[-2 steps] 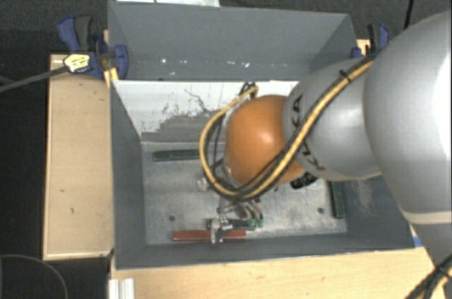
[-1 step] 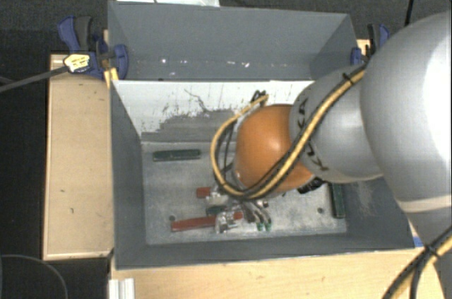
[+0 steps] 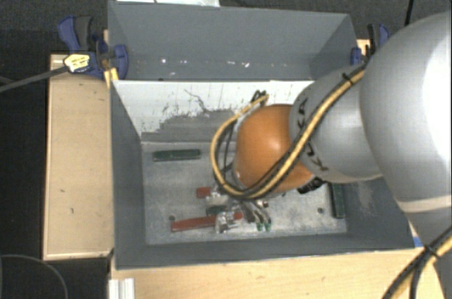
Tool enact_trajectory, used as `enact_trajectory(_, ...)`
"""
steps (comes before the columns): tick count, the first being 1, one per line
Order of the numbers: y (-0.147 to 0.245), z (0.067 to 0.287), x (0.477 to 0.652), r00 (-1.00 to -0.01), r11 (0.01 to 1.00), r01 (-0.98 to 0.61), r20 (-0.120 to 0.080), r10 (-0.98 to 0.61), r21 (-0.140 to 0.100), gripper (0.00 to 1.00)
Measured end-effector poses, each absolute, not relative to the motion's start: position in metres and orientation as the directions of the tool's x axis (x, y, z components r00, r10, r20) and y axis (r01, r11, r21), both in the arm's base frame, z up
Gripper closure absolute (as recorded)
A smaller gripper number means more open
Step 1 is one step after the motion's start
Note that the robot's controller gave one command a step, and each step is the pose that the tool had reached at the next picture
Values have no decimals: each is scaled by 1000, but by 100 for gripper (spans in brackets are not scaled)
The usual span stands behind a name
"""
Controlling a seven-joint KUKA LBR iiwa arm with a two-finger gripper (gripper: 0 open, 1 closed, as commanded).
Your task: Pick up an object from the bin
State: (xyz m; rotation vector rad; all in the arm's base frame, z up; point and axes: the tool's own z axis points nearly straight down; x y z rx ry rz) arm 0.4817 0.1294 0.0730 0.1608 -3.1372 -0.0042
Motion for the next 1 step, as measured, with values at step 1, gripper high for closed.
enact_trajectory(1, 140, 226, 492, -989, 989, -151, -3, -151, 1, 100)
